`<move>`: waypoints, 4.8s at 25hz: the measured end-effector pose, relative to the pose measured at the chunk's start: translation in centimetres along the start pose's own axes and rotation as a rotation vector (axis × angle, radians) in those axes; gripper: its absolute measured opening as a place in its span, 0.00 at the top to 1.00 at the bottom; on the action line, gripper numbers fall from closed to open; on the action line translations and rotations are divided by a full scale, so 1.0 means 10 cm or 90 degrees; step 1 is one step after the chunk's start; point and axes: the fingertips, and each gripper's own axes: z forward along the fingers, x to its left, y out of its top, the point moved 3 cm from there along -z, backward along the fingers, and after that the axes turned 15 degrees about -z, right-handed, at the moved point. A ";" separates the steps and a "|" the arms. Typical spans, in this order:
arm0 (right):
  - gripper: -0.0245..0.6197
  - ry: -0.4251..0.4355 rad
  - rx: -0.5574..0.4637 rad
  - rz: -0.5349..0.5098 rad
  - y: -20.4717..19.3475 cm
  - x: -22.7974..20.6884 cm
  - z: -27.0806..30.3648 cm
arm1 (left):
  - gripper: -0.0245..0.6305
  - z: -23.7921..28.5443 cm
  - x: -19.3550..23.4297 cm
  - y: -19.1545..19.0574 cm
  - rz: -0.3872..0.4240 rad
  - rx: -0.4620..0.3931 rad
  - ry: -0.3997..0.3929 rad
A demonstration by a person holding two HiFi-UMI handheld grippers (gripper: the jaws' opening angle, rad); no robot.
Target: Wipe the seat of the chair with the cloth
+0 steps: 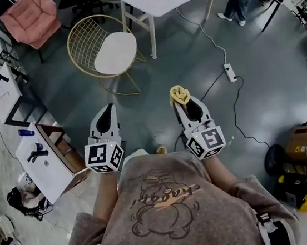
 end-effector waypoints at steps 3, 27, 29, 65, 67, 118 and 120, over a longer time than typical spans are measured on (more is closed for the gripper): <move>0.77 0.006 -0.003 0.000 -0.09 -0.14 -0.05 | 0.95 0.05 -0.06 -0.09 0.004 -0.011 0.012; 0.77 0.042 0.023 0.033 -0.36 -0.52 1.94 | 0.95 1.58 1.11 0.37 -0.009 -0.011 0.035; 0.77 0.049 0.030 0.030 -0.32 -0.51 2.28 | 0.95 1.81 1.31 0.51 -0.011 -0.005 0.031; 0.77 0.181 0.057 0.013 -0.29 -0.69 5.31 | 0.95 3.58 3.09 1.31 -0.065 -0.022 0.107; 0.77 0.198 0.059 0.006 -0.36 -0.66 5.40 | 0.95 3.63 3.19 1.25 -0.070 -0.021 0.113; 0.77 0.661 0.351 -0.313 -4.43 1.48 6.73 | 0.95 3.46 4.41 -0.41 -0.149 0.005 0.227; 0.77 0.677 0.366 -0.315 -4.51 1.56 6.73 | 0.95 3.46 4.45 -0.42 -0.151 0.006 0.227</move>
